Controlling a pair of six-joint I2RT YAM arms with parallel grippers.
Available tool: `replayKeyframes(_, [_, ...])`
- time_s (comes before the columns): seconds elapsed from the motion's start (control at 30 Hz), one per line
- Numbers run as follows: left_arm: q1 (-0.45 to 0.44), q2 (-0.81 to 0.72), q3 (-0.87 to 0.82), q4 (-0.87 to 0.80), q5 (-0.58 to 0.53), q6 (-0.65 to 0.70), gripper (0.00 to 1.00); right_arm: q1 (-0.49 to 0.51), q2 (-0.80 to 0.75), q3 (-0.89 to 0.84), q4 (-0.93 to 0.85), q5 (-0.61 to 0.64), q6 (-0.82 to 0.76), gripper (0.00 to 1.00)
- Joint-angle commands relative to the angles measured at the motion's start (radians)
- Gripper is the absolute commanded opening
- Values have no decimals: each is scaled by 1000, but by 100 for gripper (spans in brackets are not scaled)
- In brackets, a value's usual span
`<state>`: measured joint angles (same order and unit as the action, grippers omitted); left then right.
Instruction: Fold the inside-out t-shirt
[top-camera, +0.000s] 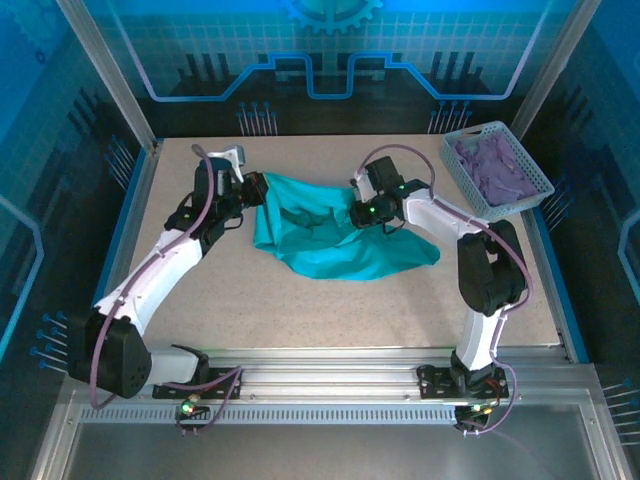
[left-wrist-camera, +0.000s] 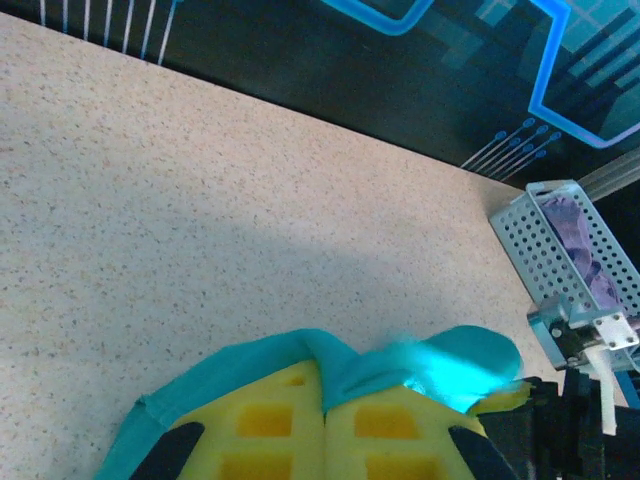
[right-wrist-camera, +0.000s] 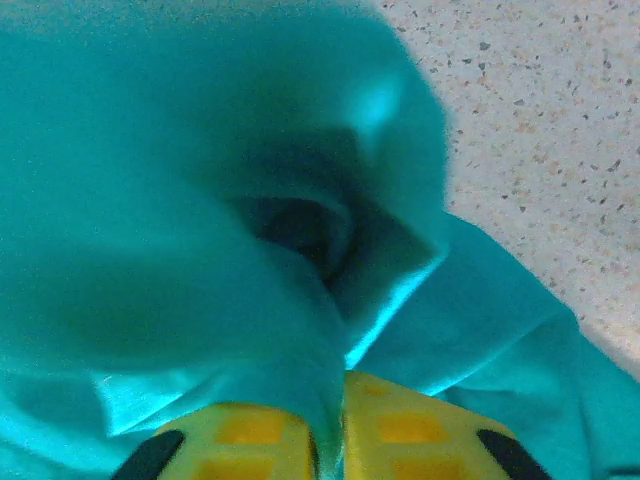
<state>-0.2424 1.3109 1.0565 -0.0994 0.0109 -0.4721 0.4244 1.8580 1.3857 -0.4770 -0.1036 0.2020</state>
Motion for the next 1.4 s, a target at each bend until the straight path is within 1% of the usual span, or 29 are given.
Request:
replayKeyframes(0.0, [21,2,-9,52,-34,2,0,-11,17,18,2,37,-22,21])
replayKeyframes(0.1, [26,2,-8,54,-32,4,0,-26,20,-3,16,20,-20,29])
replayKeyframes(0.2, [28,2,-9,58,-32,4,0,-29,26,-26,44,-11,-19,33])
replayKeyframes(0.3, [29,3,-7,58,-31,4,0,-30,53,-12,59,-42,-17,36])
replayKeyframes(0.37, [31,2,-7,61,-29,4,0,-30,75,6,60,-40,-22,37])
replayKeyframes(0.43, [31,2,-8,60,-28,3,0,-34,91,17,68,-35,-26,37])
replayKeyframes(0.47, [31,2,-10,60,-26,2,0,-38,97,23,72,-36,-27,36])
replayKeyframes(0.53, [31,1,-11,63,-26,0,0,-42,90,23,82,-41,-31,28])
replayKeyframes(0.63, [36,-5,-11,58,-25,-2,0,-51,12,-2,91,9,-44,4])
replayKeyframes(0.67, [39,-12,-10,58,-25,-3,0,-62,-36,-22,98,19,-44,0])
replayKeyframes(0.77, [51,-39,-6,60,-25,-14,0,-103,-196,-71,116,2,-31,0])
replayKeyframes(0.87, [61,-90,11,62,-28,-28,0,-126,-362,-85,97,-4,-29,0])
replayKeyframes(1.03, [61,-191,72,62,-52,-25,0,-135,-570,-12,28,5,-41,0])
replayKeyframes(1.2, [61,-247,161,31,-42,-3,0,-137,-644,105,-62,50,-65,0])
replayKeyframes(1.3, [62,-267,250,-12,-62,39,0,-138,-681,180,-100,74,-78,0])
replayKeyframes(1.37, [61,-294,302,-14,-57,37,0,-138,-707,242,-125,81,-79,0])
